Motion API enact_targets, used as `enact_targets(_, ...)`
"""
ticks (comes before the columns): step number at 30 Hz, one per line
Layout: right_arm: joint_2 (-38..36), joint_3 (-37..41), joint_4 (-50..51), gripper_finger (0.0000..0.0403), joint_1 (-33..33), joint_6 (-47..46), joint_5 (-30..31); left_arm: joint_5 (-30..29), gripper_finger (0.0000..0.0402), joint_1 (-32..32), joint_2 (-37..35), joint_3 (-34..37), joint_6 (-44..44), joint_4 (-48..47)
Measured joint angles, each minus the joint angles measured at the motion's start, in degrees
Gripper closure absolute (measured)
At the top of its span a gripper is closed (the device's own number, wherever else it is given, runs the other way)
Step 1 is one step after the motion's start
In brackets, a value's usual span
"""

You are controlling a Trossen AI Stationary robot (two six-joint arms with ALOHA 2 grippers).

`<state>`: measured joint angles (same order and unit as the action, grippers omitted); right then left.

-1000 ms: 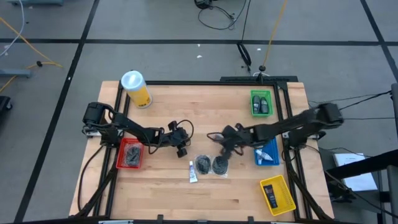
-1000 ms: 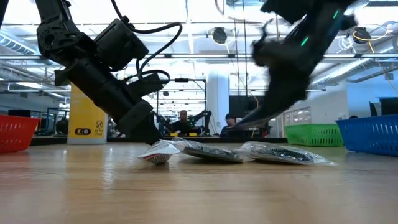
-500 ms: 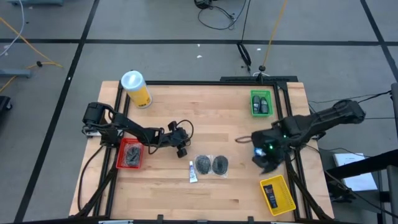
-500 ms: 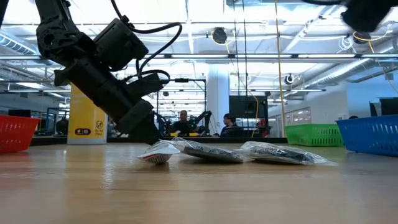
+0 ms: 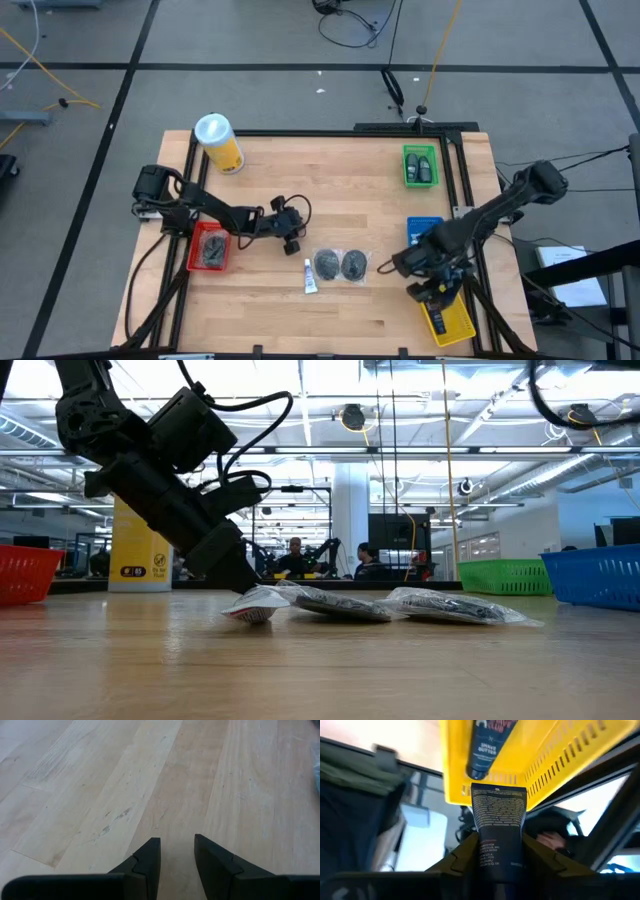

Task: Pick & Place Travel size toiletries
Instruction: Put the shave cream into the yellow bin, then put the hair comb into the red bin

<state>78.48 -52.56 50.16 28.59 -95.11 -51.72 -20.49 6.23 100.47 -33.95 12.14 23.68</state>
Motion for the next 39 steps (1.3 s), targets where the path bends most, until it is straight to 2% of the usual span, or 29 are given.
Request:
enact_targets(8, 4.34, 7.29, -15.06, 0.027, 3.83, -0.97, -3.69, -0.24, 0.0282, 1.45, 0.0, 0.0, 1.91, 0.05)
enact_targets(14, 5.11, 10.52, -20.47, 0.026, 5.63, -1.5, -4.04, -0.44, 0.0282, 3.11, 0.0, 0.0, 3.54, 0.02)
enact_targets(24, 2.96, 11.72, -20.34, 0.0155, 5.1, 0.04, -3.51, -2.45, 0.0282, 5.44, 0.0, 0.0, 4.45, 0.1)
enact_targets(27, -1.62, 10.42, -20.34, 0.015, 3.96, -0.05, 2.82, -3.17, 0.0282, 5.51, 0.0, 0.0, 4.56, 0.18)
enact_targets(30, -7.09, 8.17, -20.54, 0.0158, 3.3, 1.23, 15.38, -3.61, 0.0282, 5.51, 0.0, 0.0, 4.57, 0.2)
enact_targets(33, -11.17, 6.56, -22.31, 0.0171, 3.42, 6.28, 29.27, -3.67, 0.0282, 5.51, 0.0, 0.0, 4.57, 0.45)
enact_targets(36, -12.86, 6.3, -26.86, 0.0186, 4.25, 13.57, 42.51, -4.34, 0.0282, 5.51, 0.0, 0.0, 4.57, 0.55)
enact_targets(39, -10.92, 6.3, -32.39, 0.0203, 4.56, 20.98, 48.71, -5.16, 0.0282, 5.51, 0.0, 0.0, 4.57, 0.55)
